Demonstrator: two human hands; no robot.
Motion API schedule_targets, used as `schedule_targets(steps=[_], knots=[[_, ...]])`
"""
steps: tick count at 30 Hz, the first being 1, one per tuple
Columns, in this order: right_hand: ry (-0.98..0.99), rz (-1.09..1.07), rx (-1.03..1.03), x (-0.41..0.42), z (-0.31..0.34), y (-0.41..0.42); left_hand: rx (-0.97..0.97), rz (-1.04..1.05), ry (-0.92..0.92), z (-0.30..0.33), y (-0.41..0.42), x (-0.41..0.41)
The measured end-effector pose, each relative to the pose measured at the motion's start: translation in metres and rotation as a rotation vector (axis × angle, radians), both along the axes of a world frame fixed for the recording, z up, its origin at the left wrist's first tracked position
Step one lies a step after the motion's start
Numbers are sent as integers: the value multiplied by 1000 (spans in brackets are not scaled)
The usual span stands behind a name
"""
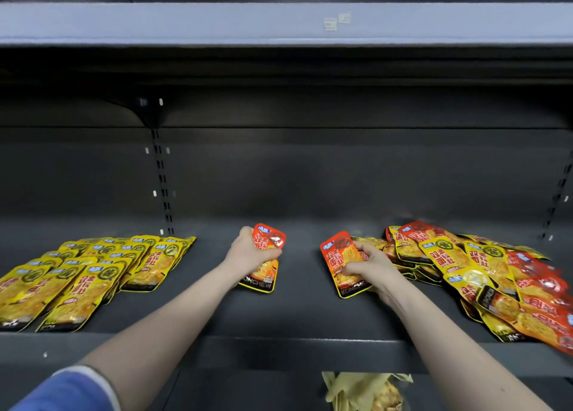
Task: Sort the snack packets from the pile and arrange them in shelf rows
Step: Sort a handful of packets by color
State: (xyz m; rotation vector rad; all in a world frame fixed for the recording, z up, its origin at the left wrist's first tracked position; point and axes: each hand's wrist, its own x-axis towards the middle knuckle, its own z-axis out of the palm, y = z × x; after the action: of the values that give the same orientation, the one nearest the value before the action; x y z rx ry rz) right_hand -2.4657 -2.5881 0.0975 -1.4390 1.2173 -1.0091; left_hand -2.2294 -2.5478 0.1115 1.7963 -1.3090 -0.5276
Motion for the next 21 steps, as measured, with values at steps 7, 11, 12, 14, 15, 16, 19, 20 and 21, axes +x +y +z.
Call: schedule_targets(steps=[7, 11, 12, 14, 15, 16, 19, 20, 21], knots=[[26, -41, -128, -1, -3, 17, 35, 81, 13, 8, 42, 2], [11, -78, -152, 12, 2, 26, 14, 105, 28, 12, 60, 18], [5, -78, -157, 17, 4, 29, 2, 107, 42, 14, 64, 23], [-17, -83, -162, 30, 10, 37, -23, 106, 67, 16, 70, 35], [-30, -90, -160, 38, 12, 41, -36, 106, 70, 17, 73, 42], [-39, -100, -155, 48, 14, 45, -48, 108, 66, 18, 76, 51], [-82, -114, -127, 82, 17, 58, -81, 113, 62, 24, 91, 84], [-97, -113, -119, 97, 18, 64, -90, 112, 63, 27, 97, 99], [-110, -112, -114, 112, 20, 70, -100, 111, 60, 29, 104, 115]])
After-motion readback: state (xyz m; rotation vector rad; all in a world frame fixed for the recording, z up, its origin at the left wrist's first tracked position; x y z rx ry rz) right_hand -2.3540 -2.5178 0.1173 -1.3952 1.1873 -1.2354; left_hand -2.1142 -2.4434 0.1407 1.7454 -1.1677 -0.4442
